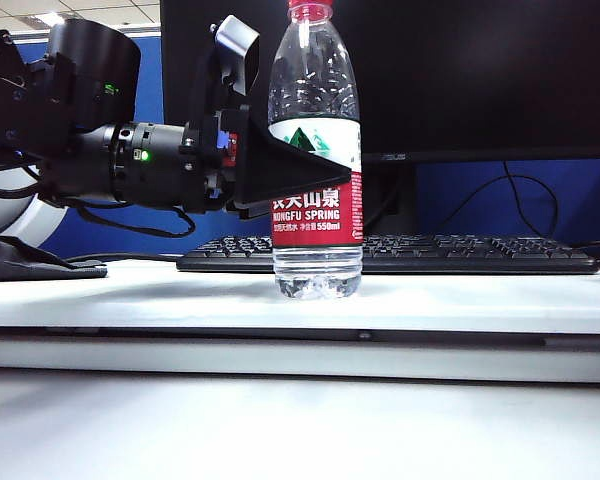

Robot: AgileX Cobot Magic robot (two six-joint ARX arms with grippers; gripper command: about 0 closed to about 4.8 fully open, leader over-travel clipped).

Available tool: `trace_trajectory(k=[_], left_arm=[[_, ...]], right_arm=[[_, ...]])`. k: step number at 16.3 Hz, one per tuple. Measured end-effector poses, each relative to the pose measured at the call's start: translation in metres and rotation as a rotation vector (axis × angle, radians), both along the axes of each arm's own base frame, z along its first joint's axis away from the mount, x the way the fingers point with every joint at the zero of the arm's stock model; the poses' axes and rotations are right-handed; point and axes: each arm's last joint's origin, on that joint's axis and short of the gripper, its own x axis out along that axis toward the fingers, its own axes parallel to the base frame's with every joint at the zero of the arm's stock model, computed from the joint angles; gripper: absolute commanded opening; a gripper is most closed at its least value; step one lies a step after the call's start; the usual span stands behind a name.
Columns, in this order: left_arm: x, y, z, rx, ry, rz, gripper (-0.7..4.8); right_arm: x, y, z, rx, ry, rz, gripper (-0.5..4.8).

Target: Unscrew the cap from the plastic bottle on the table.

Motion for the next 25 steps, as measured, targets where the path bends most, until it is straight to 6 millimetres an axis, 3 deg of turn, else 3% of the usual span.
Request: trace_trajectory(k=[5,6,14,16,20,21,25], left_arm=[[0.000,0.000,0.000,0.000,0.000,0.001,2.99],[0.000,0.000,0.000,0.000,0.000,0.001,2.99],[0.000,0.000,0.000,0.000,0.000,0.000,2.99],[0.000,0.000,0.000,0.000,0.000,0.000,2.99],[0.000,0.000,0.000,0.000,0.001,-0.001,2.99],[0.000,0.000,0.000,0.000,0.002,-0.001,2.99],[0.000,0.000,0.000,0.000,0.002,0.001,2.99]], right_arm=[[0.008,0.023,-0.020,0.060,0.034,-0.051,3.10],[0.009,0.027,-0.025,0.048,0.044,-0.045,2.85],[0.012,0.031,-0.029,0.070,0.043,-0.010,2.65],[0.013,0.031,-0.028,0.085,0.035,-0.012,2.09],[0.017,0.034,-0.030,0.088,0.034,0.003,1.81],[0.018,0.033,-0.030,0.087,0.034,0.006,1.39],[0.020,0.033,-0.029,0.072,0.025,0.019,1.32]])
